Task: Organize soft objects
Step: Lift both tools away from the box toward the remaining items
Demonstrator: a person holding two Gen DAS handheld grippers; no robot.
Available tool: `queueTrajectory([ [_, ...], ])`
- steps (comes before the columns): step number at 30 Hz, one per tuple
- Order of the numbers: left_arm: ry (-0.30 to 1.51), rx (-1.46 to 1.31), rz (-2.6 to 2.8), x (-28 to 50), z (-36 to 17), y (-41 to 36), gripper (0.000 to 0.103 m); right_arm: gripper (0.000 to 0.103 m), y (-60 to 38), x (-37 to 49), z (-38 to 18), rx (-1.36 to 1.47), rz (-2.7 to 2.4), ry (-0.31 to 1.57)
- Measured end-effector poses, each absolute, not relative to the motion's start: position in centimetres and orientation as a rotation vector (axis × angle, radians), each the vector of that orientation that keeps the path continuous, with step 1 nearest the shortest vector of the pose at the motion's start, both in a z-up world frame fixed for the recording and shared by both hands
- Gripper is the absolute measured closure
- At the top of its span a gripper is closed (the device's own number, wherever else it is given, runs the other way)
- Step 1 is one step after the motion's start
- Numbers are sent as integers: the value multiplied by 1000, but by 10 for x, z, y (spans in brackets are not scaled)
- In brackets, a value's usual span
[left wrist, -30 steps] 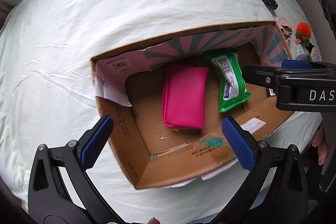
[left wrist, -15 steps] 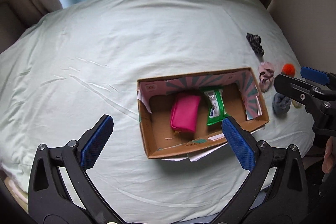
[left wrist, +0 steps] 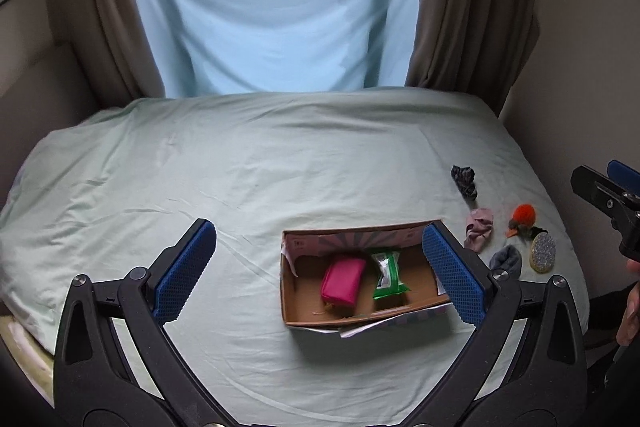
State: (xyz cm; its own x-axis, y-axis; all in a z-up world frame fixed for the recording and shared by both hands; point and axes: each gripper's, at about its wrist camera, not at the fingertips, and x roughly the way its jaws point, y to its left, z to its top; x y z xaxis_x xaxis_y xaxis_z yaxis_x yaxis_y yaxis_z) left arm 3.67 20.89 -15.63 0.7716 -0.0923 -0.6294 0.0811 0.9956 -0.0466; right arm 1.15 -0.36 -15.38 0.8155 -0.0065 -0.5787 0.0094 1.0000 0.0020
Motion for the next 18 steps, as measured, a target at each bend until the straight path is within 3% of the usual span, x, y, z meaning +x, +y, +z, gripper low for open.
queueTrajectory([
  [10, 616, -31, -107, 4, -139, 149, 0, 0, -72, -36, -137, 13, -118, 507],
  [18, 610, -25, -128, 0, -148, 59, 0, 0, -163, -51, -146, 34, -216, 484],
])
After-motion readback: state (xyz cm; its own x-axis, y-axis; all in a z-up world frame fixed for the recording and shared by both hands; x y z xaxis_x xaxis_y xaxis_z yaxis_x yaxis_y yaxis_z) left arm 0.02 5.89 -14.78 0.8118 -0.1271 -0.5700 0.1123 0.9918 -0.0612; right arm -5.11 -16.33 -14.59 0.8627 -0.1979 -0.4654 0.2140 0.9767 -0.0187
